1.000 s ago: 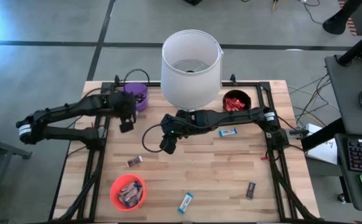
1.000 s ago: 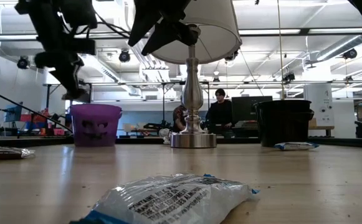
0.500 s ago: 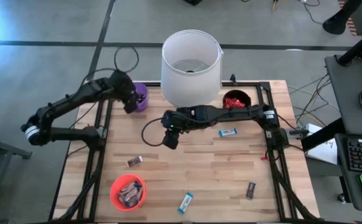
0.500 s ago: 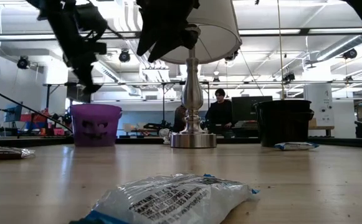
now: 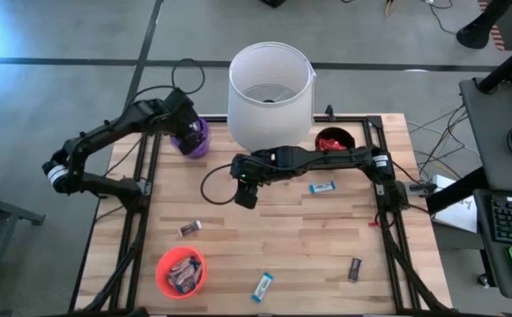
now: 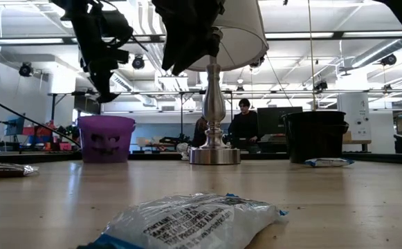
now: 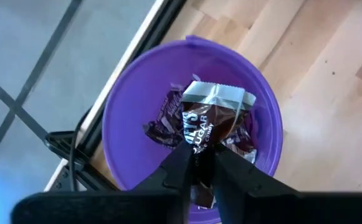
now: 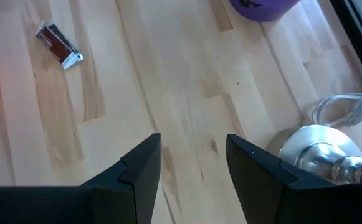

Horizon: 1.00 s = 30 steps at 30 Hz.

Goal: Organize candy in baskets
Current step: Put the brown chocolate bar into the purple bucket, then put the white chocolate bar into the orange bucket

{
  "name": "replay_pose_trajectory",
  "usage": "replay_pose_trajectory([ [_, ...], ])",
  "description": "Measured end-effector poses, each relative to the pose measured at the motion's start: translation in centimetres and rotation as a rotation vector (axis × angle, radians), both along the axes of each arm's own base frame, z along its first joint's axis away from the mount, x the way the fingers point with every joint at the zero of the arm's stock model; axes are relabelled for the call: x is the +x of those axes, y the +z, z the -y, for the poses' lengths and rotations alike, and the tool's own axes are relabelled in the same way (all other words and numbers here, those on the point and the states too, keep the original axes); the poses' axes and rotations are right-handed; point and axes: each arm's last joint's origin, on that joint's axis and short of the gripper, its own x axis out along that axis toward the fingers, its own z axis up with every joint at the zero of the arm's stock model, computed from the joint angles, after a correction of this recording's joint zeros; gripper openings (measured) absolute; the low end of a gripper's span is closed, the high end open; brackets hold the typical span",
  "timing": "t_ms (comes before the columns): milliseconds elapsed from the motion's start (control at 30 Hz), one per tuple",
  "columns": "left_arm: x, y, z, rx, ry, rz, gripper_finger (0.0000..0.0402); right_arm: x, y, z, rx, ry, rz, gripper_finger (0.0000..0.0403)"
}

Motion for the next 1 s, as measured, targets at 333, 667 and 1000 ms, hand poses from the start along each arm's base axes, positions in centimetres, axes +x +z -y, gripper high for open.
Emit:
replay_pose_trajectory([
  [333, -0.1, -0.9, 0.2, -0.049, 0.004, -0.007, 0.0118, 0.0, 0.0, 0.1, -0.014, 0.026, -0.006, 0.0171],
  [667, -1.5, 0.1, 2.8, -0.317, -0.072, 0.145, 0.0139, 0.1, 0.0, 0.0, 0.022, 0.061, 0.001, 0.0171],
  [1000, -1.6, 0.6, 7.2, -0.503, -0.267, 0.099, 0.0139, 0.1, 0.0, 0.0, 0.030, 0.047, 0.004, 0.0171],
])
